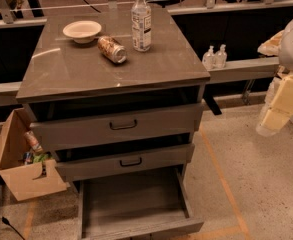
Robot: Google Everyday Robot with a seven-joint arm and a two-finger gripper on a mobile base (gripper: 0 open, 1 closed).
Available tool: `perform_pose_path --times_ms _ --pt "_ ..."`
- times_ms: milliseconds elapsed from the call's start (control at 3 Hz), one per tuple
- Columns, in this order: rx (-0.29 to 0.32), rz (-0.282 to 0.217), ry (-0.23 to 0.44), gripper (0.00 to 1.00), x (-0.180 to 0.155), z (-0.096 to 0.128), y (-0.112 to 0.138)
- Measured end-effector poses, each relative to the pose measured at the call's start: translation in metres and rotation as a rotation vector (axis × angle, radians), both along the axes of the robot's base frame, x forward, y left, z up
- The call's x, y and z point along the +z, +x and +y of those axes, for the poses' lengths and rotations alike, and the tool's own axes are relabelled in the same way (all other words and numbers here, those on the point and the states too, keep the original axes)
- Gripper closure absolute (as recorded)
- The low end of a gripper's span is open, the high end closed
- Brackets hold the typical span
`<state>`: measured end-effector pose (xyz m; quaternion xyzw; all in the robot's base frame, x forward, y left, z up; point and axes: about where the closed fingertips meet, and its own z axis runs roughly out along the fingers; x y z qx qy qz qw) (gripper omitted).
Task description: Place blue plastic bottle into bottom drawer
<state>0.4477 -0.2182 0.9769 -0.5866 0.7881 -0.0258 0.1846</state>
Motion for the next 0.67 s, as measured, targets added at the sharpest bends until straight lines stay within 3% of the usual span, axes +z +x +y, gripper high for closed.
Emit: perform_pose_path --times_ms 333,667 --pt "-0.063 -0.113 0.117 0.0 0.01 -0.014 0.051" --pt "-0.084 -0.27 0.278 0.0 0.026 -0.025 0.128"
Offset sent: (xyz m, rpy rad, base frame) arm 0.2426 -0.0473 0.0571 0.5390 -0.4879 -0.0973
